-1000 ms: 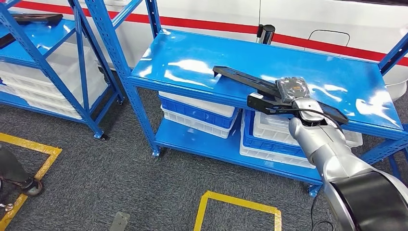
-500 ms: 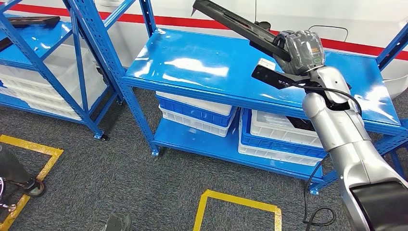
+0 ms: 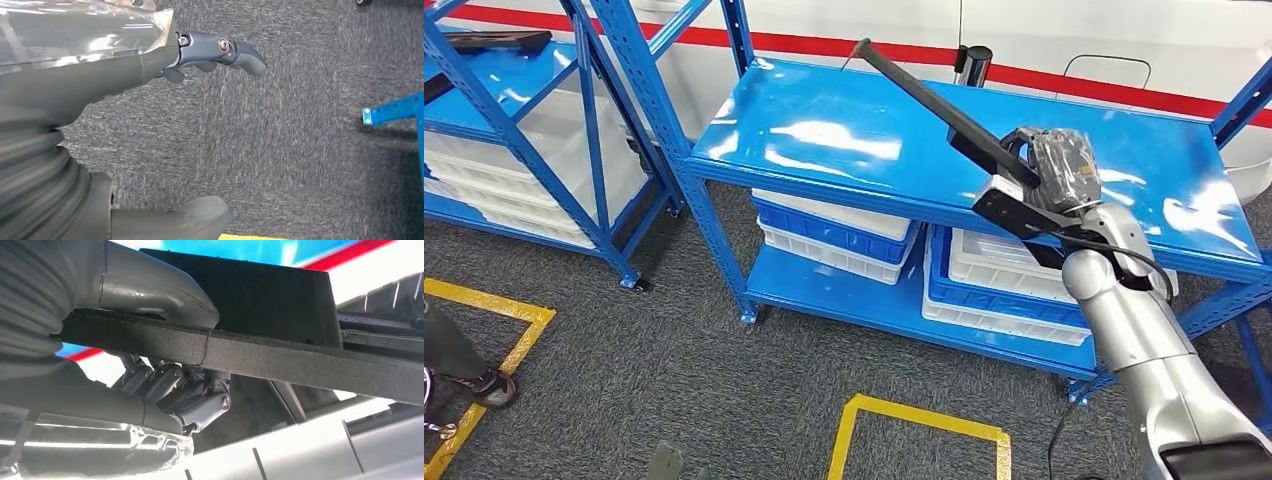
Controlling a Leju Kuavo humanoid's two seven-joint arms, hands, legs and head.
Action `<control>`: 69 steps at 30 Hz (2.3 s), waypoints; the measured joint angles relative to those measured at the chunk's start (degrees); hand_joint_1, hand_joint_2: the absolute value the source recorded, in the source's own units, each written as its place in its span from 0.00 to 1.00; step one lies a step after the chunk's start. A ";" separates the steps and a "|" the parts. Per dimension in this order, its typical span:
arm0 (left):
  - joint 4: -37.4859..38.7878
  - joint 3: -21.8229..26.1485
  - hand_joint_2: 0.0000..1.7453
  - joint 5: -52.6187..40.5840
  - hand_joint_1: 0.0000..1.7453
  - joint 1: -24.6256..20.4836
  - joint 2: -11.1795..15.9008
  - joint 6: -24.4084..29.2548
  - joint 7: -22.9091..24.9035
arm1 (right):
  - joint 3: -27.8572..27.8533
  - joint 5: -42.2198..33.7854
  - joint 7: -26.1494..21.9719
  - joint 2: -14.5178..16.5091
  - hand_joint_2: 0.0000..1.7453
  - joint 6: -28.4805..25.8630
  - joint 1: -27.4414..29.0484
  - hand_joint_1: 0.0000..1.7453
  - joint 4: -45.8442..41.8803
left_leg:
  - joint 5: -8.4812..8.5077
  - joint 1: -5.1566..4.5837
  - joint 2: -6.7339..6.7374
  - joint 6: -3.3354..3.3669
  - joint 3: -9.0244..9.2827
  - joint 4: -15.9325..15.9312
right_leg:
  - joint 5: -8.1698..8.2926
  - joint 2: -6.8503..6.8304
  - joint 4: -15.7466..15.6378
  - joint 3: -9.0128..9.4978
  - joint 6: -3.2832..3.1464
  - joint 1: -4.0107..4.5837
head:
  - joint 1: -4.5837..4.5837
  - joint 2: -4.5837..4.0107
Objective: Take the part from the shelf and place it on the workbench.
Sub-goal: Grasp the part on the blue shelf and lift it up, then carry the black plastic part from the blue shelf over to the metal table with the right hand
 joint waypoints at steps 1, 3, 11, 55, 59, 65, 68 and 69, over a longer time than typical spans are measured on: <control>0.00 -0.02 1.00 -0.26 0.00 0.00 0.00 -0.05 0.17 | -0.31 -0.22 -0.10 0.00 1.00 -0.09 0.79 0.98 0.00 | -0.05 -0.04 -0.01 0.11 -0.05 0.09 | 0.00 -0.01 -0.01 0.00 0.03 -0.05 | 0.00 0.00; 0.00 -0.04 1.00 -0.66 0.00 0.00 0.04 -0.10 0.45 | -0.98 -0.58 -0.33 -0.02 1.00 -0.30 2.20 0.98 -0.04 | 0.05 -0.14 -0.05 0.46 -0.12 0.25 | 0.18 -0.03 -0.09 0.05 0.29 -0.13 | -0.01 0.01; 0.00 -0.04 1.00 -0.92 0.00 -0.14 -0.01 -0.42 1.17 | -3.36 -1.43 -1.30 -0.75 1.00 -0.30 5.55 0.98 -1.10 | 2.17 0.42 0.29 1.68 -0.37 -1.62 | -8.17 0.01 15.52 -5.99 0.11 0.03 | 0.30 0.01; 0.00 -0.02 1.00 -2.01 0.00 -0.26 0.52 -0.25 3.73 | -6.16 -1.96 -3.02 -2.49 1.00 1.38 4.37 0.98 -2.46 | 3.17 0.70 0.20 -1.47 -5.08 1.22 | -3.69 -0.18 -0.07 4.08 -1.00 -0.27 | 0.15 0.01; 0.00 -0.02 1.00 -1.96 0.00 -0.15 0.55 -0.23 3.73 | -6.16 -2.13 -3.25 -2.45 1.00 1.42 4.27 0.98 -2.43 | -7.19 1.75 0.23 -3.15 -8.48 14.74 | -0.95 -0.34 0.04 1.37 -1.79 -0.48 | -0.04 0.01; 0.00 -0.01 1.00 -1.94 0.00 -0.37 0.55 -0.25 3.74 | -6.24 -2.12 -3.32 -2.45 1.00 1.42 3.63 0.98 -2.22 | -4.34 2.69 0.15 -3.46 4.04 3.43 | 1.95 -0.32 0.36 -1.87 -0.06 -0.61 | -0.04 0.01; 0.01 -0.01 1.00 -1.94 0.00 -0.52 0.55 -0.28 3.75 | -6.32 -2.05 -3.29 -2.59 1.00 1.42 3.21 0.98 -2.22 | -4.40 1.99 -0.04 -2.12 5.61 -0.22 | 3.44 -0.45 -0.18 -2.23 1.52 -0.53 | 0.14 0.01; 0.01 0.00 1.00 -1.94 0.00 -0.51 0.54 -0.30 3.75 | -6.33 -2.03 -3.29 -2.66 1.00 1.42 3.21 0.98 -2.22 | -3.68 1.85 0.08 -1.52 5.21 -0.51 | 3.40 -0.44 -0.08 -2.56 1.84 -0.58 | 0.12 0.01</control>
